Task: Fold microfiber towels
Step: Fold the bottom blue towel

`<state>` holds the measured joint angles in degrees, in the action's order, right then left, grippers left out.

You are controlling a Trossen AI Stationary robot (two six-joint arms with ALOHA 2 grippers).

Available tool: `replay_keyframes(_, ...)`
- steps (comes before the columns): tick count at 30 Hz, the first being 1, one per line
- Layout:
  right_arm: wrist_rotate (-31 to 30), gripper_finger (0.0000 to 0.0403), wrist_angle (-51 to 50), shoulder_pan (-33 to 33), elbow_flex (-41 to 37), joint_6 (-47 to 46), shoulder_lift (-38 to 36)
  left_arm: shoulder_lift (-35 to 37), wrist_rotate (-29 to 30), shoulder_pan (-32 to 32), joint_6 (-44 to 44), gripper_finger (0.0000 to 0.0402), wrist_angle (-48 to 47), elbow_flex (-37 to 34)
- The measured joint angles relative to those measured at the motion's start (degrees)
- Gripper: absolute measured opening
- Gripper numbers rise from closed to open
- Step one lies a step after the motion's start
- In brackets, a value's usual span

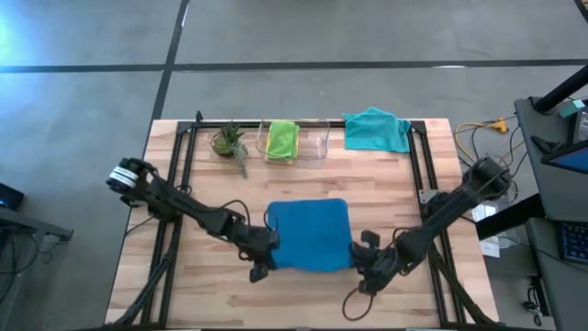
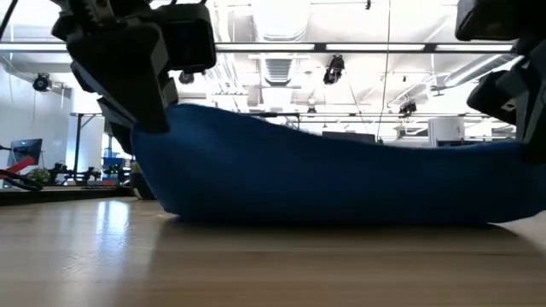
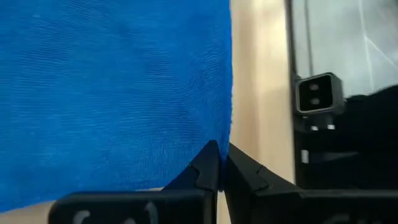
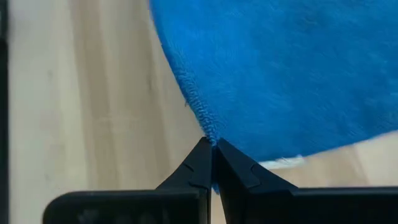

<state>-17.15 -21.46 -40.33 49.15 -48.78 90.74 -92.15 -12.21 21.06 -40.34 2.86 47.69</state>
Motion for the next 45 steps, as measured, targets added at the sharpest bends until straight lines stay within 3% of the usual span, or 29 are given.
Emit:
replay_keyframes(7, 0.02, 0.0009, 0.82, -0.66, 3.59, 0.96, 3.19, -0.17, -2.39, 0.0, -1.31, 0.0, -0.78, 0.39)
replay_keyframes(23, 2.64, 0.0009, -2.75, 0.53, 3.07, 3.45, 1.16, 0.47, -2.7, -0.45, -1.37, 0.0, -0.46, -1.21)
replay_keyframes(35, 4.47, 0.0009, -5.34, 6.6, 2.42, 10.16, -2.87, 2.96, 3.71, -1.99, -0.72, 0.0, -3.15, -1.62)
replay_keyframes(45, 7.08, 0.0009, -5.29, 12.46, 0.13, 13.34, -4.24, 5.32, 11.32, -3.03, -0.71, 0.0, -11.18, -2.17)
